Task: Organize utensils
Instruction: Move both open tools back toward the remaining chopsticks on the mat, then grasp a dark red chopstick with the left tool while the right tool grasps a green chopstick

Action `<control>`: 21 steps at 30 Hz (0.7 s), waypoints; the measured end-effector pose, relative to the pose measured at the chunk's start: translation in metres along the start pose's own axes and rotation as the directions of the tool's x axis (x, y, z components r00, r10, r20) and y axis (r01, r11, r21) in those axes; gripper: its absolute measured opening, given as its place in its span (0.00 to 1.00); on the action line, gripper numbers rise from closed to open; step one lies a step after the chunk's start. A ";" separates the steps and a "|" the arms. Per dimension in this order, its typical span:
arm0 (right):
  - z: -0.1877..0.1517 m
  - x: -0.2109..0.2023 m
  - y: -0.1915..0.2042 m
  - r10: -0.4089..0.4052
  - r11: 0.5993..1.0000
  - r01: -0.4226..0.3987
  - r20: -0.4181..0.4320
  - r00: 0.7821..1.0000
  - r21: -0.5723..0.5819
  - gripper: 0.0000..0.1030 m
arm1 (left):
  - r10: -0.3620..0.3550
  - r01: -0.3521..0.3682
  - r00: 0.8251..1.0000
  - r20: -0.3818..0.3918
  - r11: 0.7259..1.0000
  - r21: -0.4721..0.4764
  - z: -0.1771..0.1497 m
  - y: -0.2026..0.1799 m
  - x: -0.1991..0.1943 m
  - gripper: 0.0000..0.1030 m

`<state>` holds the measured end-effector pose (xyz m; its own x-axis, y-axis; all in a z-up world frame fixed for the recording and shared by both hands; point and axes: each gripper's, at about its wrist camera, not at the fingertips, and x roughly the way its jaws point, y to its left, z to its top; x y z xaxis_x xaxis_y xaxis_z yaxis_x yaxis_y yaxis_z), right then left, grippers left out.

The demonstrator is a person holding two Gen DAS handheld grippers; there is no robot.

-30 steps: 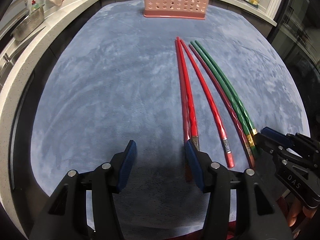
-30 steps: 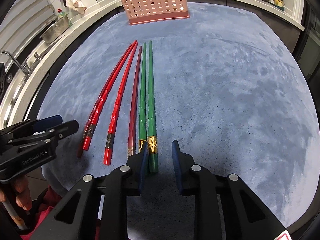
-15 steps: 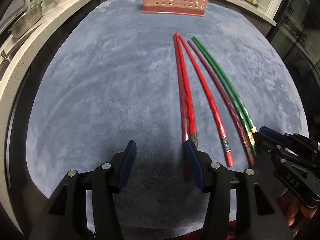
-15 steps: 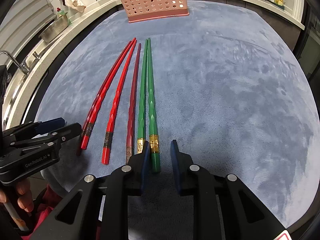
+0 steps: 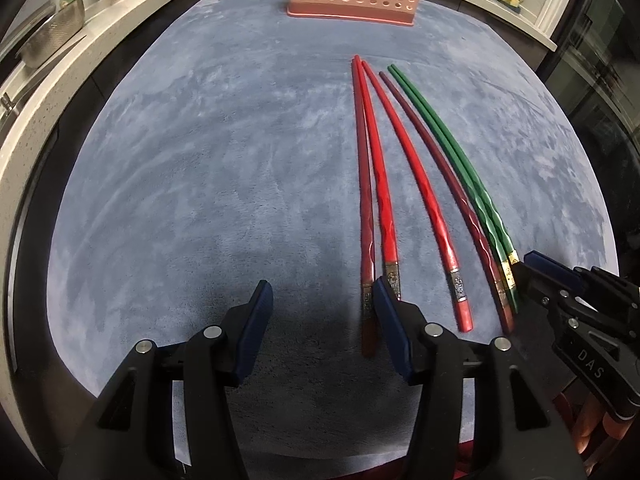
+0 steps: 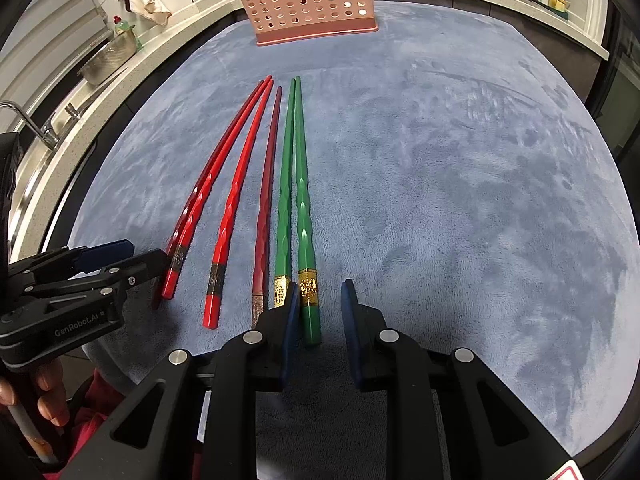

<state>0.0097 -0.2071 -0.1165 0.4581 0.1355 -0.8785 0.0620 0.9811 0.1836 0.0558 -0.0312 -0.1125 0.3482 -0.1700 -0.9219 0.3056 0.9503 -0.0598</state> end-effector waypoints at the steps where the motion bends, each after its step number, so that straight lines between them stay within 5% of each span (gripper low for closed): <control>1: 0.000 0.000 0.000 0.000 1.000 0.000 0.000 1.000 0.000 0.19 | 0.001 -0.001 1.000 0.000 1.000 0.003 0.000 0.000 0.000 0.49; 13: 0.000 0.001 0.001 -0.001 1.000 0.001 -0.001 1.000 -0.001 0.19 | 0.030 -0.030 1.000 0.003 0.999 0.034 0.001 -0.006 0.008 0.47; 17: 0.000 0.001 0.001 -0.001 1.000 0.001 0.000 1.000 -0.001 0.19 | 0.030 -0.030 0.999 0.014 0.999 0.031 0.001 -0.006 0.006 0.26; 21: 0.000 0.001 0.000 0.005 1.000 -0.005 0.000 1.000 0.000 0.08 | -0.001 0.000 1.000 0.014 1.000 0.025 0.001 -0.003 0.004 0.08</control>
<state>0.0104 -0.2068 -0.1171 0.4582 0.1405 -0.8777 0.0599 0.9803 0.1882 0.0572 -0.0353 -0.1151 0.3606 -0.1742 -0.9163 0.3278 0.9434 -0.0504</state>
